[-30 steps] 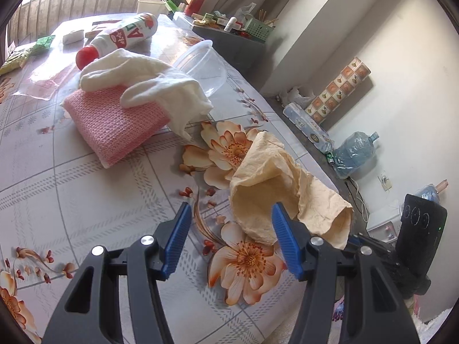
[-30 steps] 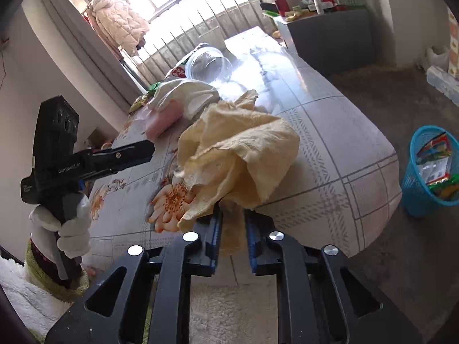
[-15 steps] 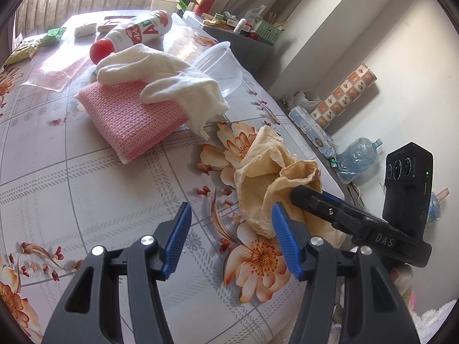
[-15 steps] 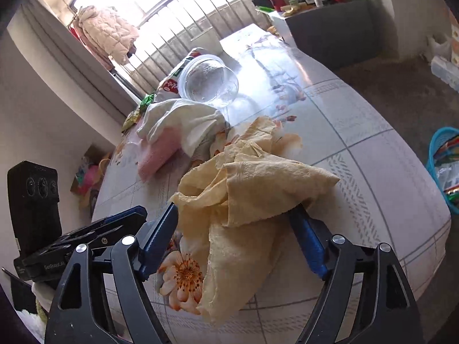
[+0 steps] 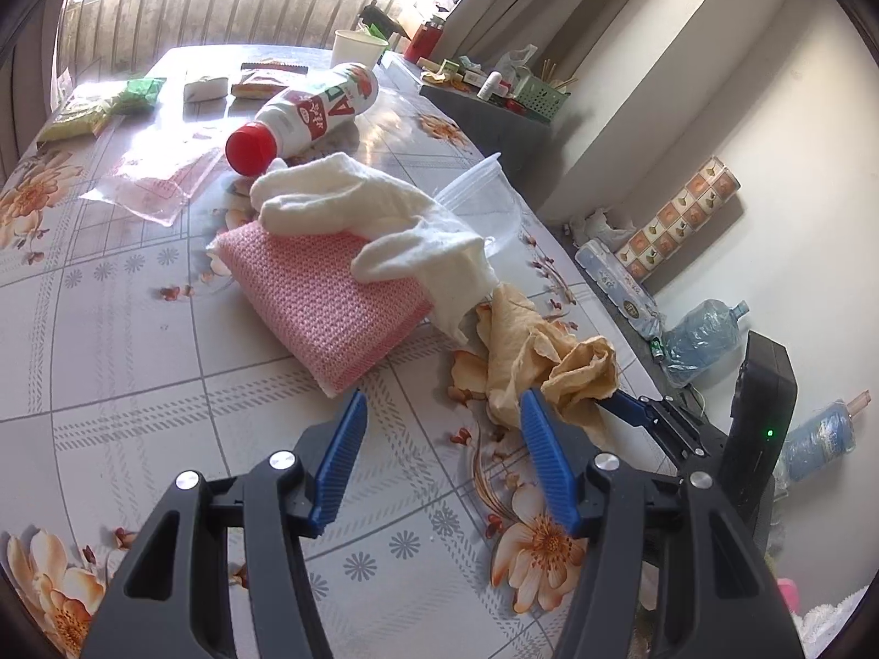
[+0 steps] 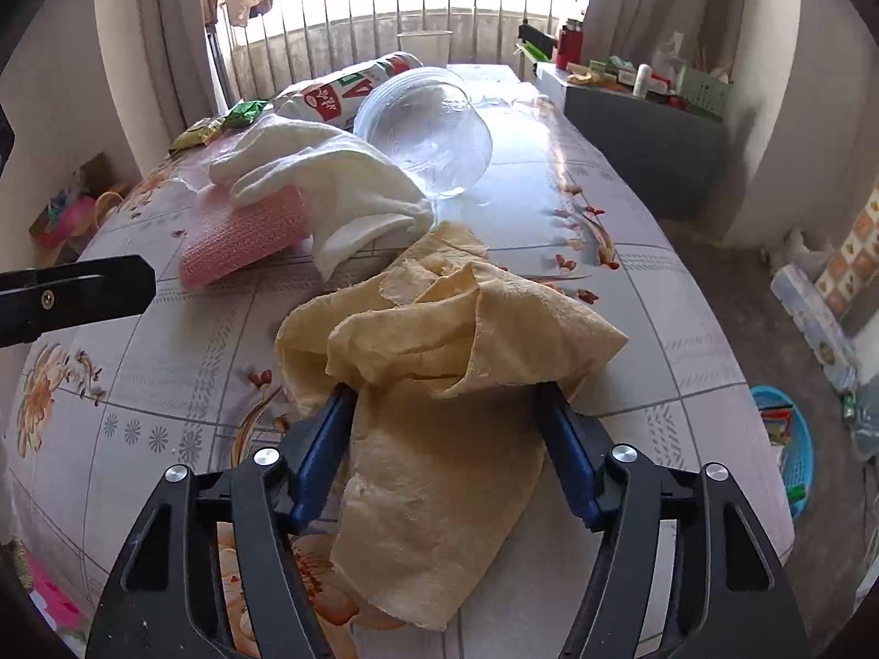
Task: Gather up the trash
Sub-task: 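Grasp the white glove with the left tool while the right tool holds the tan cloth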
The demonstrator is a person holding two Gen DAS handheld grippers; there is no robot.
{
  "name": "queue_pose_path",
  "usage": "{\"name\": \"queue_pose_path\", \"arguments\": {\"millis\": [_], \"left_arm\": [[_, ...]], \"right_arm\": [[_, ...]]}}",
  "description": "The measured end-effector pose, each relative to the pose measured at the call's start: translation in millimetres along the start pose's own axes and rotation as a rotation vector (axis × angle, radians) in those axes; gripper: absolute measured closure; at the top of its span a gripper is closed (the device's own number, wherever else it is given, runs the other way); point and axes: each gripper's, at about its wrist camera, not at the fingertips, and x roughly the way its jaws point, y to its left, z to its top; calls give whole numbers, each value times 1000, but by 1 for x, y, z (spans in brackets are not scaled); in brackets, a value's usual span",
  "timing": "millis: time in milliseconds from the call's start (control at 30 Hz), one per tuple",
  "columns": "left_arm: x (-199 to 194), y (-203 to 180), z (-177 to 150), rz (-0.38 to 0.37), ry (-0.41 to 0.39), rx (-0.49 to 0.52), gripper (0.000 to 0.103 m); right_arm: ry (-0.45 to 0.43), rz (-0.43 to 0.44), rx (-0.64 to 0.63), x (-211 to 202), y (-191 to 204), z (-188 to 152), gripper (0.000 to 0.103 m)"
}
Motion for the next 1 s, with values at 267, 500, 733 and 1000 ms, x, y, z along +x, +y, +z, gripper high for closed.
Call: {"name": "queue_pose_path", "arguments": {"millis": [267, 500, 733, 1000], "left_arm": [[1, -24, 37, 42, -86, 117, 46], [33, -53, 60, 227, -109, 357, 46], [89, -55, 58, 384, 21, 516, 55], [75, -48, 59, 402, 6, 534, 99]], "right_arm": [[-16, -20, 94, -5, -33, -6, 94], [-24, 7, 202, -12, -63, -14, 97], [-31, 30, 244, -17, -73, -21, 97], [-36, 43, 263, -18, -77, -21, 97]]}}
